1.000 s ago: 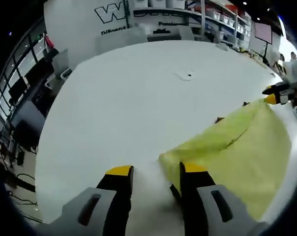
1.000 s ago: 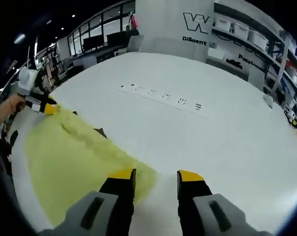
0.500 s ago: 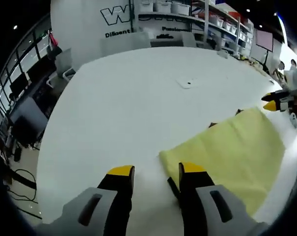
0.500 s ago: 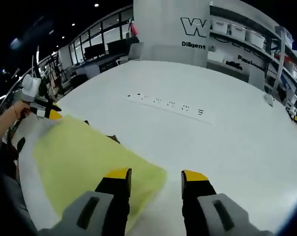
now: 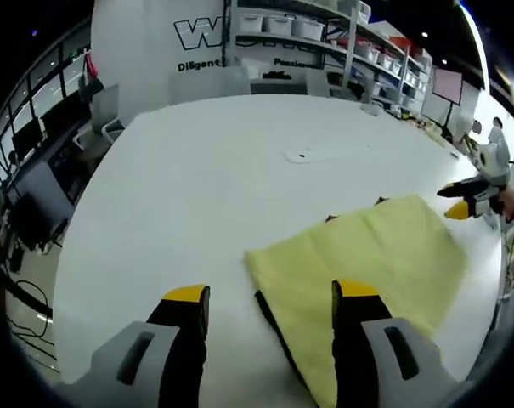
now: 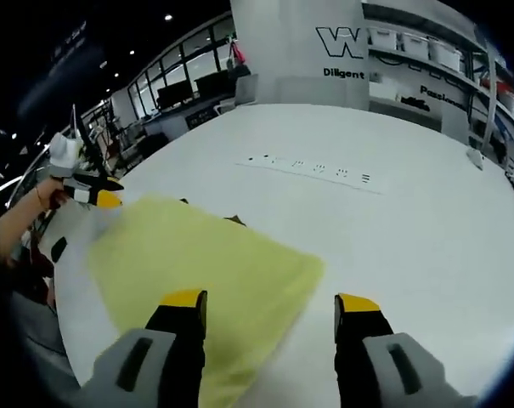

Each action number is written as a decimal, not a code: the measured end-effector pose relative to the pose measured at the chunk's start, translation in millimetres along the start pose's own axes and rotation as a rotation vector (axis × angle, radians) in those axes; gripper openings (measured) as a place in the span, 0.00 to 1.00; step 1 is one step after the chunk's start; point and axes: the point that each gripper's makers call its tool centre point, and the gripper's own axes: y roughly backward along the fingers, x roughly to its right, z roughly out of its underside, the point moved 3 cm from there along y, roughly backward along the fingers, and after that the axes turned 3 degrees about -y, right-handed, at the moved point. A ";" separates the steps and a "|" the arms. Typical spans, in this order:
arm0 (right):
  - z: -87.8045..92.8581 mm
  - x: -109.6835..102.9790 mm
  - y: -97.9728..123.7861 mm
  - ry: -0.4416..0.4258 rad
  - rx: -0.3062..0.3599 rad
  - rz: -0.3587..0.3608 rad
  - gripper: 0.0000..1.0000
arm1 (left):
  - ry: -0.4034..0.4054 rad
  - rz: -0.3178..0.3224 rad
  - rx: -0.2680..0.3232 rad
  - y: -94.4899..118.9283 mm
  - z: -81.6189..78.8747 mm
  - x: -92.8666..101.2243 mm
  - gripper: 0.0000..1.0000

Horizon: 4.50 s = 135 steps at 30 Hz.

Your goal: Fold the garment on the visible template until the final outline fits inside the template.

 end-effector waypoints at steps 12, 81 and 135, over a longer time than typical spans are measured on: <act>21.9 -22.0 17.9 0.027 -0.012 -0.059 0.72 | 0.006 0.057 0.001 28.6 33.4 27.0 0.70; 112.0 -40.3 42.4 0.061 -0.087 -0.026 0.03 | 0.051 0.152 -0.045 59.6 120.7 59.6 0.06; 96.6 -27.3 57.0 -0.110 -0.058 -0.054 0.27 | 0.096 0.124 -0.031 71.4 99.5 38.2 0.36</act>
